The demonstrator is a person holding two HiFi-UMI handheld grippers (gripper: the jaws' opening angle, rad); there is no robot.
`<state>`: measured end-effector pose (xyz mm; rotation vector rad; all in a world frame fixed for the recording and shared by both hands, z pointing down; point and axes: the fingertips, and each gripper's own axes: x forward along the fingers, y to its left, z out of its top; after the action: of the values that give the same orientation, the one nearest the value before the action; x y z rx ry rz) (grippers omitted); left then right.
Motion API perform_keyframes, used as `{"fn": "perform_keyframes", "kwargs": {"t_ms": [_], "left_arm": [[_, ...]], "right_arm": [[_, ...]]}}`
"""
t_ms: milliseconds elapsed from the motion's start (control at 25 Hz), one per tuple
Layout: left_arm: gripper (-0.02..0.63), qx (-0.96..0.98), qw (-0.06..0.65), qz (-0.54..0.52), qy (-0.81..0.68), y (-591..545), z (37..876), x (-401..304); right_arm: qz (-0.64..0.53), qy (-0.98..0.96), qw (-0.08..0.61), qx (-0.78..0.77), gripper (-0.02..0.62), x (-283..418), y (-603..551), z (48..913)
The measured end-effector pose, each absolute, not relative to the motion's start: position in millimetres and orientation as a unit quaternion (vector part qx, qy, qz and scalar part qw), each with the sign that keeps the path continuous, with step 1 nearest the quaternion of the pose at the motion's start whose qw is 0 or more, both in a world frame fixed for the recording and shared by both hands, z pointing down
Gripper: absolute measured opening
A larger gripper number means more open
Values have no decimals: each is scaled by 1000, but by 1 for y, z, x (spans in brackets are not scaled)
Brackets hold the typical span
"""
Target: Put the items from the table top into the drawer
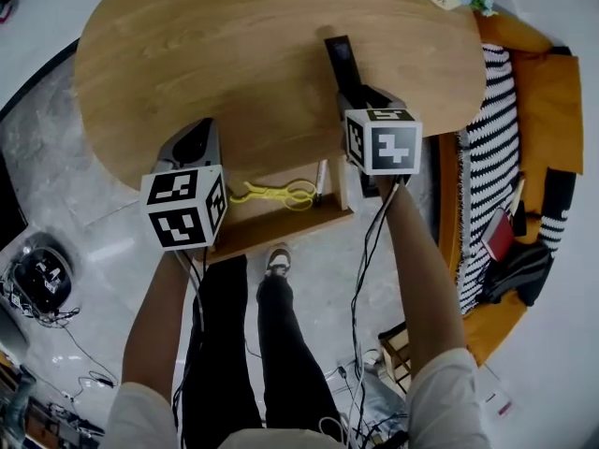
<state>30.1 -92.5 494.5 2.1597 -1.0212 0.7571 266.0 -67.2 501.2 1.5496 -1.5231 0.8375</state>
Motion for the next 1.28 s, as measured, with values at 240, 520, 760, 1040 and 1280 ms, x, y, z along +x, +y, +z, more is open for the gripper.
{"fn": "perform_keyframes", "kwargs": {"t_ms": [240, 520, 760, 1040, 1280], "left_arm": [[11, 809, 323, 279, -403, -47, 487, 14], [11, 792, 338, 270, -431, 4, 484, -2], [11, 773, 356, 268, -453, 51, 491, -23], [11, 757, 370, 266, -469, 96, 499, -37], [11, 738, 385, 258, -491, 117, 511, -58]], "right_arm": [[308, -629, 413, 583, 167, 239, -27, 482], [293, -658, 421, 552, 167, 214, 18, 473], [294, -681, 426, 519, 167, 184, 67, 476], [283, -718, 448, 451, 167, 151, 113, 489], [275, -738, 476, 392, 167, 116, 127, 506]]}}
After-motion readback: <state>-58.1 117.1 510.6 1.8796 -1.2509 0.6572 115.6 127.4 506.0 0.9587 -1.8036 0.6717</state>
